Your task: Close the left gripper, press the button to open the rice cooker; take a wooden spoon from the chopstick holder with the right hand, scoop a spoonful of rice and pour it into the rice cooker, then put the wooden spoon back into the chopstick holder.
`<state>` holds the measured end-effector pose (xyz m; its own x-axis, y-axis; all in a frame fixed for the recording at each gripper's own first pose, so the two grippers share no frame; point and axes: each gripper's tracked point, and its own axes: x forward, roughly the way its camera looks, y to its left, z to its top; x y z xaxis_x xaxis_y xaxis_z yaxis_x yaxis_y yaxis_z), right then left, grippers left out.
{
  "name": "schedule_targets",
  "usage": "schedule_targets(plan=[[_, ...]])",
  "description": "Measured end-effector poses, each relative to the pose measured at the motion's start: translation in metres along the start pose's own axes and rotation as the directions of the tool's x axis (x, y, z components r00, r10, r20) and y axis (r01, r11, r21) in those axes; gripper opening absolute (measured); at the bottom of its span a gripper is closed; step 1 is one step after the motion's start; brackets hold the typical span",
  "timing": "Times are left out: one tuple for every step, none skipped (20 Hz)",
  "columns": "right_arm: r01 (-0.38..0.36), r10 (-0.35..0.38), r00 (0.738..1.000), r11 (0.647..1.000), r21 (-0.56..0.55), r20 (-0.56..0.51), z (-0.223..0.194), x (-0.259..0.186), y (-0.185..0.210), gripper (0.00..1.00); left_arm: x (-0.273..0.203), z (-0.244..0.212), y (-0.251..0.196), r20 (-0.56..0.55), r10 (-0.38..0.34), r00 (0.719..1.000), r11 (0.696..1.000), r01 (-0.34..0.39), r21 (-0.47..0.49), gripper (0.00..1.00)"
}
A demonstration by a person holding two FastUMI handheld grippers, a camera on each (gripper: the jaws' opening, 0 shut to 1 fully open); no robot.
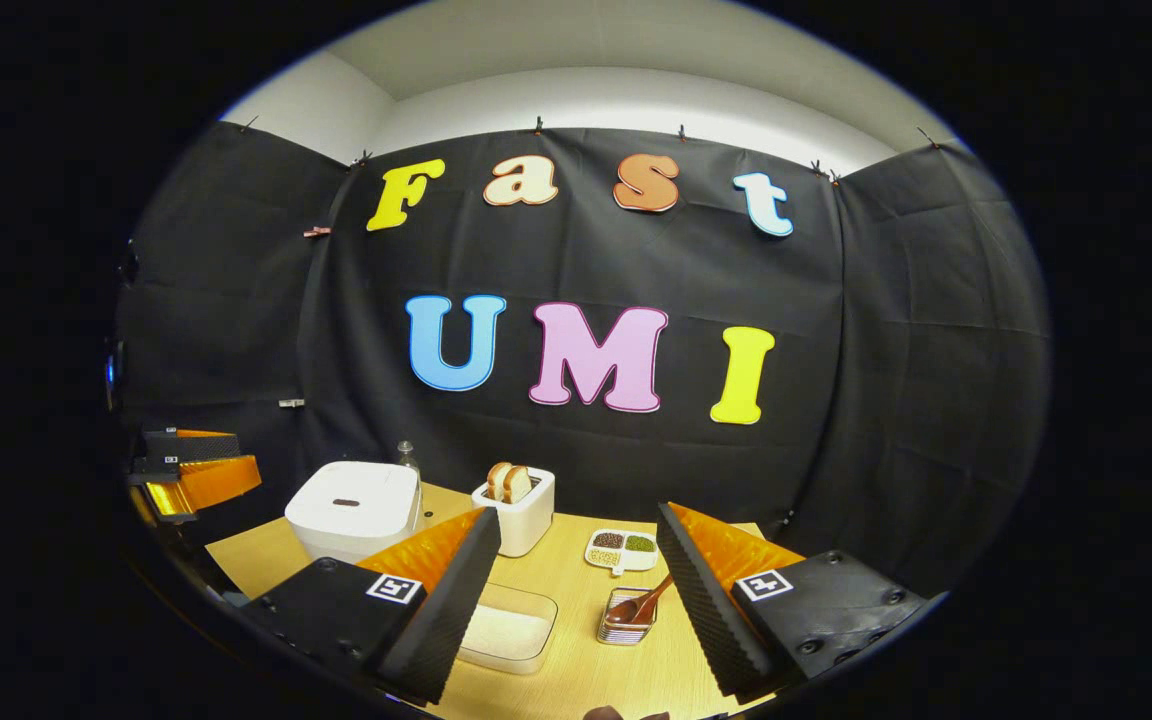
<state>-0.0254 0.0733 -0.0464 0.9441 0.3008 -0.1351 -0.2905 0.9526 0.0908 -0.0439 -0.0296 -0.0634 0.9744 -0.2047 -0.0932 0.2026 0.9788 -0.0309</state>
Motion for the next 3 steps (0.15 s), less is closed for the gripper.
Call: schedule_targets(plan=[[0.001, -0.001, 1.000, 1.000, -0.003, -0.002, -0.0016, -0.0009, 0.0002, 0.98, -0.0005, -0.0010, 0.0013, -0.002, 0.001, 1.000, 1.000, -0.001, 0.003, 0.97], [0.000, -0.001, 1.000, 1.000, -0.004, -0.005, -0.0018, -0.0014, 0.0005, 0.98, -0.0003, -0.0009, 0.0027, -0.003, 0.004, 1.000, 1.000, -0.004, 0.006, 0.97], [0.001, -0.001, 1.000, 1.000, -0.003, -0.006, -0.0022, -0.0017, 0.0009, 0.98, 0.0001, -0.0015, 0.0044, -0.004, 0.005, 1.000, 1.000, -0.005, 0.007, 0.97]])
